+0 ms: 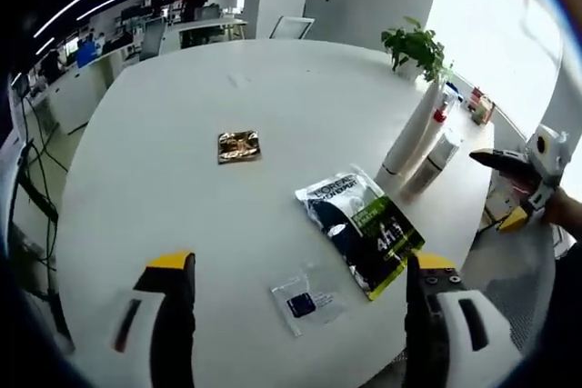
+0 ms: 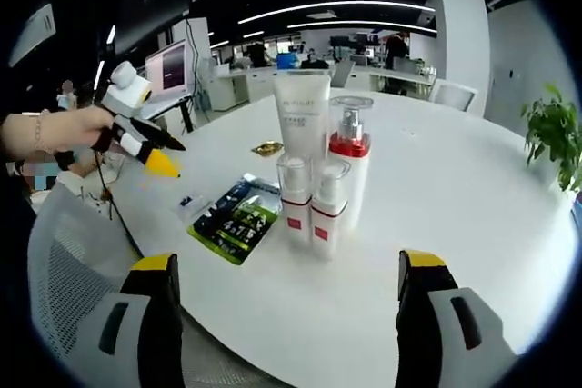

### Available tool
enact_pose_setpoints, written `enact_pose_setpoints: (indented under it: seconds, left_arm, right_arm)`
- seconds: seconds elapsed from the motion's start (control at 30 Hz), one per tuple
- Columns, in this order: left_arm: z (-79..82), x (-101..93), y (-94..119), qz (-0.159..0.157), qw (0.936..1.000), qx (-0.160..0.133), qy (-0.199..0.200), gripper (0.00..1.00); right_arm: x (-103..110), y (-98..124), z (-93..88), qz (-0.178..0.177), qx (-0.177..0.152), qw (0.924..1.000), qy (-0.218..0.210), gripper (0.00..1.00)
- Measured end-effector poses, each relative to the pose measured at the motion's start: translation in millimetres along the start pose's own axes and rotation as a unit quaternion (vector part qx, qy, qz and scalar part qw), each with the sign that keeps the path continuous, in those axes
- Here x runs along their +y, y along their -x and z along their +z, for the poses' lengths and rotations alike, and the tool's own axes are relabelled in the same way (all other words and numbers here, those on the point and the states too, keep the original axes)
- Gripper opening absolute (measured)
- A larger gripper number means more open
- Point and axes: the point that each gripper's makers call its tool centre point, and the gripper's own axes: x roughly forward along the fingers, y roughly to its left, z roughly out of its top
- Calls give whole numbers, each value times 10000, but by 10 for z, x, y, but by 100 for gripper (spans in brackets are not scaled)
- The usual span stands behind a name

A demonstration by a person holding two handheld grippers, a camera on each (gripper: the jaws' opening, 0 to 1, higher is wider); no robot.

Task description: Arrange the skincare products in the storage area until every visible bottle or jar stands upright without overlapping.

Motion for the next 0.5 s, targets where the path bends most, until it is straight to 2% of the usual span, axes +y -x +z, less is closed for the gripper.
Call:
enact_pose_setpoints:
  seconds: [0.2,0.5]
  left_arm:
    - [128,111,-157,35,9999,120,-41,96]
    - [221,149,-361,68,9992,350,-205,95]
  right_arm:
    - [-3,-6,-7,1,27,10000,-6,99]
    - [-15,-10,-24,-4,61,10000,-69,99]
